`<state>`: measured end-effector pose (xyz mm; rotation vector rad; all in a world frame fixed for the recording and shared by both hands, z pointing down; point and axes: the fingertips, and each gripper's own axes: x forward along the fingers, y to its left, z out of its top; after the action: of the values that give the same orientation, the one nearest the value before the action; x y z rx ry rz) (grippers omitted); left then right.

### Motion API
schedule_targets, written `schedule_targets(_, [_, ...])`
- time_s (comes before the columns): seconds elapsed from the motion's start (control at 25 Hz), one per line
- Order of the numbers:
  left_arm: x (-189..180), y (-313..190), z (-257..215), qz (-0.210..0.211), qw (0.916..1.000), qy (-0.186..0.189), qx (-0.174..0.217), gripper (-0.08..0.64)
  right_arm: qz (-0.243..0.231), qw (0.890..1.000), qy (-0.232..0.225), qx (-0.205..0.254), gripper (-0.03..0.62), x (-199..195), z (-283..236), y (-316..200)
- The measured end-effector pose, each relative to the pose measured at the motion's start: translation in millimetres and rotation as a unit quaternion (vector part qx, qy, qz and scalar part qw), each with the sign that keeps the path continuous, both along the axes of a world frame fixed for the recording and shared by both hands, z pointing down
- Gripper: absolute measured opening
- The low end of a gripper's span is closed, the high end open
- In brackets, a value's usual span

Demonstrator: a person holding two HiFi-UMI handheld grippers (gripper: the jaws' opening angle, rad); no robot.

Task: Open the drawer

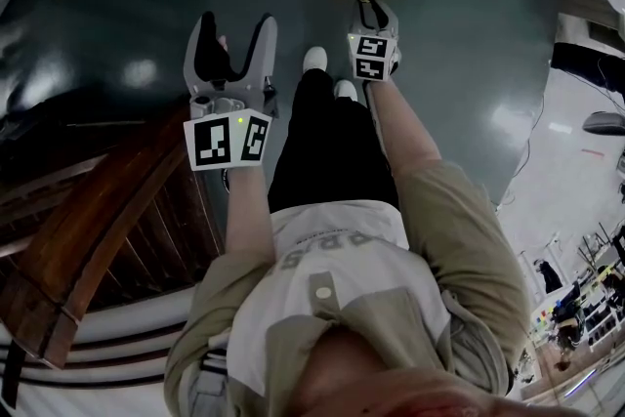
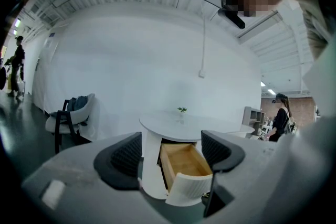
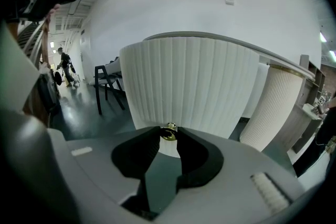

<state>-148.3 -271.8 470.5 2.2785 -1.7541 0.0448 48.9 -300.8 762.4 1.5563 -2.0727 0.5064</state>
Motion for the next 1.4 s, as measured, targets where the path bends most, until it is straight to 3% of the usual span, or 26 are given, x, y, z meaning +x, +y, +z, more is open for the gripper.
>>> schedule_targets(0.24, [0.9,0.1,-1.5,-0.001,1.0000,-0.005,0.002,0.367,-0.007,1.000,0.017,0.012,0.110,0.4,1.9,-0.2])
schedule_targets(0.6, [11.1,2.4,-20.9,0.006,1.0000,-0.004,0.005,0.367,0.005,1.000,-0.001,0.026,0.120,4.9,-39.7,9.9])
schedule_targets(1.04, [21.8,-2.5,-92.0,0.026,0.9995,-0.002,0.018,0.367,0.018,0.998,0.009,0.054,0.118,35.6,-150.9,13.1])
schedule_targets(1.4, [30.7,-23.1,-160.5,0.046,0.9976,0.003,0.051,0.367,0.043,0.989,-0.008,0.138,0.119,57.5,-285.0,-14.5])
